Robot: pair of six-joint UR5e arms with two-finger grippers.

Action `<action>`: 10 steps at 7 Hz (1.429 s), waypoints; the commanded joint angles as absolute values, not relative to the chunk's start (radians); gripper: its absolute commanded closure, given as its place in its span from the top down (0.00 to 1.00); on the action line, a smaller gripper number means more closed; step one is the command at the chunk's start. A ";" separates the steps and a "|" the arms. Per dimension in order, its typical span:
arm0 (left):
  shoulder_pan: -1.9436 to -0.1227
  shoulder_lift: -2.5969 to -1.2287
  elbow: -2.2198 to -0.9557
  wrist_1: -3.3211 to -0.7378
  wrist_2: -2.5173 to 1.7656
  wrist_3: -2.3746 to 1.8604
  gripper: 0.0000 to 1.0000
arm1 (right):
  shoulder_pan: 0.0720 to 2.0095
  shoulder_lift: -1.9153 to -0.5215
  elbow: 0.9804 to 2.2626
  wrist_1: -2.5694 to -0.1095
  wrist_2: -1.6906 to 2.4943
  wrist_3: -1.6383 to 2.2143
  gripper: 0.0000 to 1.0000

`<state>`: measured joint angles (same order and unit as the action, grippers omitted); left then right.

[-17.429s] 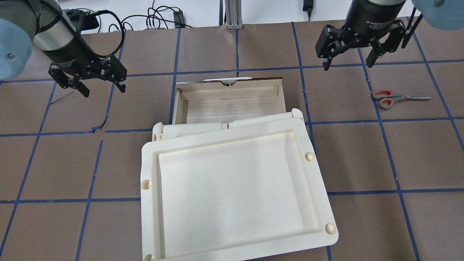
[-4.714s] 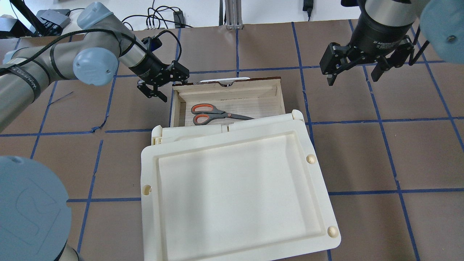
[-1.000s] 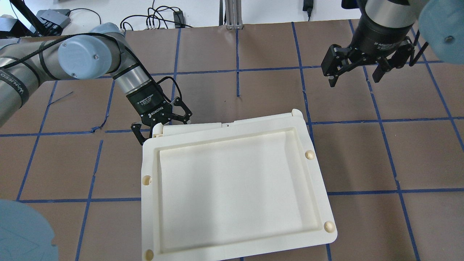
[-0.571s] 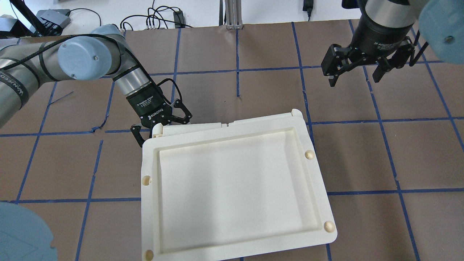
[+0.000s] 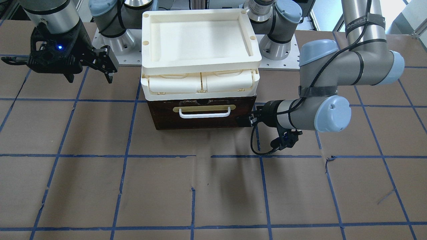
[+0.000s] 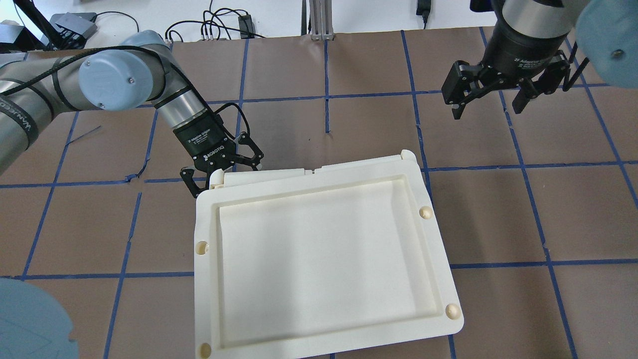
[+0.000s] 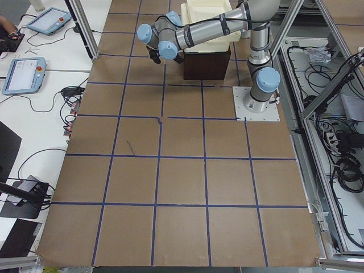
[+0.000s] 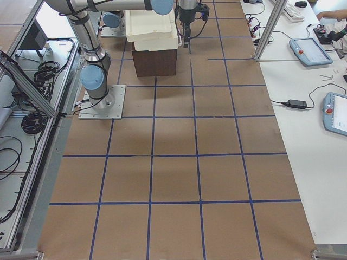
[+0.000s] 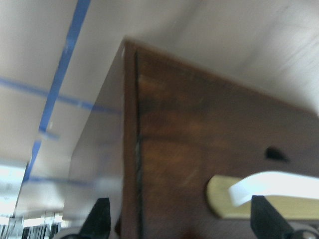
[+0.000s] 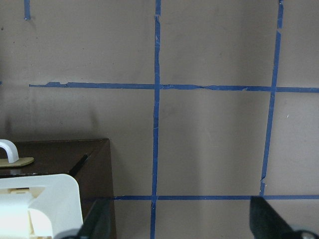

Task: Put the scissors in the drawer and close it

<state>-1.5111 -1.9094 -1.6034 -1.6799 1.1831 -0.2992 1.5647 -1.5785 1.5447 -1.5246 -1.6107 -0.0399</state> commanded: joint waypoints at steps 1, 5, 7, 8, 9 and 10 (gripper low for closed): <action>-1.506 -1.866 -1.598 -1.421 1.265 -0.249 1.00 | 1.565 -1.578 1.546 -1.523 -1.611 -0.040 1.00; -1.431 -1.674 -1.557 -1.527 1.535 0.044 1.00 | 1.565 -1.578 1.546 -1.525 -1.611 -0.040 1.00; -1.440 -1.651 -1.577 -1.566 1.528 0.037 1.00 | 1.565 -1.578 1.546 -1.523 -1.611 -0.040 1.00; -1.453 -1.648 -1.578 -1.569 1.528 0.037 1.00 | 1.563 -1.578 1.545 -1.525 -1.611 -0.040 1.00; -1.460 -1.649 -1.585 -1.572 1.504 0.046 1.00 | 1.563 -1.578 1.545 -1.523 -1.612 -0.040 1.00; -1.465 -1.649 -1.591 -1.572 1.464 0.055 1.00 | 1.563 -1.578 1.546 -1.523 -1.609 -0.038 1.00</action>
<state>-1.4566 -1.6497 -1.5833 -1.5701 1.5014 0.0455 1.5634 -1.5785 1.5453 -1.5237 -1.6110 -0.0396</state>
